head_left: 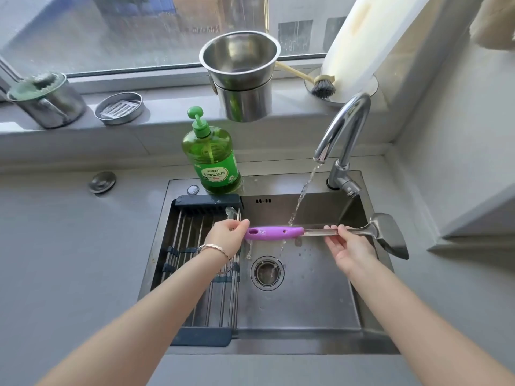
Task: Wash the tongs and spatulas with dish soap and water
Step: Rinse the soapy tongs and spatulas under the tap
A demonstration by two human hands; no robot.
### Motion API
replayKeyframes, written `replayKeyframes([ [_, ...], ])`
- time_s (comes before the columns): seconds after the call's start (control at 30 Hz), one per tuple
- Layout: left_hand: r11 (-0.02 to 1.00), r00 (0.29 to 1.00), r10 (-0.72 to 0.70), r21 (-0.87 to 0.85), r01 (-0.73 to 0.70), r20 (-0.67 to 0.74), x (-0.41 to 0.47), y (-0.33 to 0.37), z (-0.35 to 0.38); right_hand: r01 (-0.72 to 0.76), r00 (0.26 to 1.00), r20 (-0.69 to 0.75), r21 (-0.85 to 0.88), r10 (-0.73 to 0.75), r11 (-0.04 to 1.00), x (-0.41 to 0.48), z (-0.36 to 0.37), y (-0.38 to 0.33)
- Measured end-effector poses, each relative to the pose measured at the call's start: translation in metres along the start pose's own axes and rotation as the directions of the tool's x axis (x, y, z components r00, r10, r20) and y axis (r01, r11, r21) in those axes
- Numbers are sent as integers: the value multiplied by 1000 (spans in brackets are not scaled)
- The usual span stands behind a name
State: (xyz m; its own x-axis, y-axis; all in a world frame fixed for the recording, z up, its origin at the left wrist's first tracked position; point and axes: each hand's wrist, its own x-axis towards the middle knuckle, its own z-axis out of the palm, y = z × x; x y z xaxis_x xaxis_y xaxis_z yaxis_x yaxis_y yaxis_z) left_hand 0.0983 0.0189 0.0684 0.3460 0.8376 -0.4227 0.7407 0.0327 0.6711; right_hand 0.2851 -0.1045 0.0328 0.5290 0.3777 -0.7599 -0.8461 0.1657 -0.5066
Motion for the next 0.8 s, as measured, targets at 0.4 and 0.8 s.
replayKeyframes([
  [0.4,946,993,115,-306,-110,-1,18,36,35,-186,972,-75,335,222,924,23,-19,30],
  [0.8,981,971,186,-35,-193,-150,31,60,64,-204,947,-129,464,294,862,32,-27,27],
])
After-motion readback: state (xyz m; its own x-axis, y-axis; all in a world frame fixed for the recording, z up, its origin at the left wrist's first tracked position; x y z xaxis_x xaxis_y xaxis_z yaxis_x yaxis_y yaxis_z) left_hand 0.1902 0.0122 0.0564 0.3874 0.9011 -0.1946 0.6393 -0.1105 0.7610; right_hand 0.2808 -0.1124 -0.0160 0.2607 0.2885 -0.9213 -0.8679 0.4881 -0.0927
